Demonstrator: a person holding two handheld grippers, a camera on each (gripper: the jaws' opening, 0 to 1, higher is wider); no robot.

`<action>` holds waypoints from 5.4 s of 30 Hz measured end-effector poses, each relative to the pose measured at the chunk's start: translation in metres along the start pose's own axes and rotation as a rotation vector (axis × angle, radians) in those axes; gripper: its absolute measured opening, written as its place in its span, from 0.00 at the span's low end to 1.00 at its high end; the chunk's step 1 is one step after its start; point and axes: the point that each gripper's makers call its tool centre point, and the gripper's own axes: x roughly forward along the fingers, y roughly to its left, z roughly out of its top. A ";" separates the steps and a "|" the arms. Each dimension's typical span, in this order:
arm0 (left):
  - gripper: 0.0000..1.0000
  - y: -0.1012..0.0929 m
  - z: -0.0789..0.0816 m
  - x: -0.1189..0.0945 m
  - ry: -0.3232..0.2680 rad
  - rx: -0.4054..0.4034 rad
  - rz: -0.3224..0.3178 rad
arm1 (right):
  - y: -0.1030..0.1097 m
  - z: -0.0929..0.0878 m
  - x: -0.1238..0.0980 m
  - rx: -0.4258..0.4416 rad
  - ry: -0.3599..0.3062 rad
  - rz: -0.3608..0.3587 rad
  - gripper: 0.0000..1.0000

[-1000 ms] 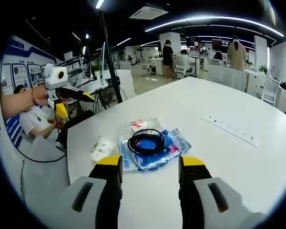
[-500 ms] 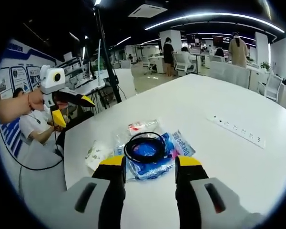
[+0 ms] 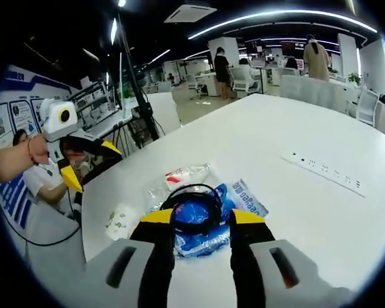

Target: Arrange the tabletop items into an orderly group along one side of the table until the central work area is clear of visible clutter.

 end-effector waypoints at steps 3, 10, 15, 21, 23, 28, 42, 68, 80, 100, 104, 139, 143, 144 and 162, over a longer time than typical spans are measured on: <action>0.66 -0.001 -0.001 0.005 -0.001 -0.006 -0.003 | -0.001 0.001 0.007 0.005 0.004 0.001 0.27; 0.65 0.000 -0.002 0.012 0.000 -0.013 -0.014 | -0.001 -0.003 0.024 -0.002 0.031 0.020 0.27; 0.65 0.002 -0.004 0.016 0.002 -0.019 -0.019 | -0.001 -0.006 0.033 -0.004 0.049 0.029 0.26; 0.65 0.003 -0.003 0.021 0.002 -0.021 -0.029 | -0.001 -0.011 0.042 -0.007 0.068 0.037 0.25; 0.65 0.003 -0.004 0.023 0.003 -0.021 -0.031 | -0.001 -0.012 0.045 -0.005 0.072 0.040 0.25; 0.65 0.004 -0.004 0.027 0.003 -0.027 -0.037 | -0.001 -0.014 0.053 -0.008 0.086 0.046 0.24; 0.63 0.002 -0.009 0.037 0.007 -0.043 -0.057 | -0.003 -0.020 0.078 -0.024 0.137 0.057 0.23; 0.62 -0.001 -0.011 0.045 0.001 -0.057 -0.079 | -0.015 -0.038 0.105 -0.065 0.252 0.015 0.24; 0.61 -0.002 -0.013 0.049 0.005 -0.067 -0.083 | -0.021 -0.050 0.111 -0.120 0.301 -0.009 0.18; 0.58 -0.008 -0.016 0.056 0.022 -0.070 -0.094 | -0.026 -0.048 0.112 -0.115 0.260 -0.050 0.07; 0.57 -0.007 -0.016 0.058 0.025 -0.071 -0.094 | -0.027 -0.047 0.111 -0.107 0.253 -0.048 0.06; 0.44 0.010 -0.013 0.074 0.031 -0.156 -0.019 | -0.015 -0.025 0.090 -0.097 0.132 -0.015 0.02; 0.43 0.014 -0.017 0.076 0.043 -0.168 0.002 | -0.012 -0.022 0.088 -0.100 0.114 -0.007 0.02; 0.43 0.014 -0.017 0.077 0.043 -0.173 0.002 | -0.012 -0.022 0.088 -0.101 0.111 -0.006 0.02; 0.44 0.016 -0.028 0.094 0.088 -0.231 0.023 | -0.005 -0.017 0.080 -0.102 0.063 0.013 0.02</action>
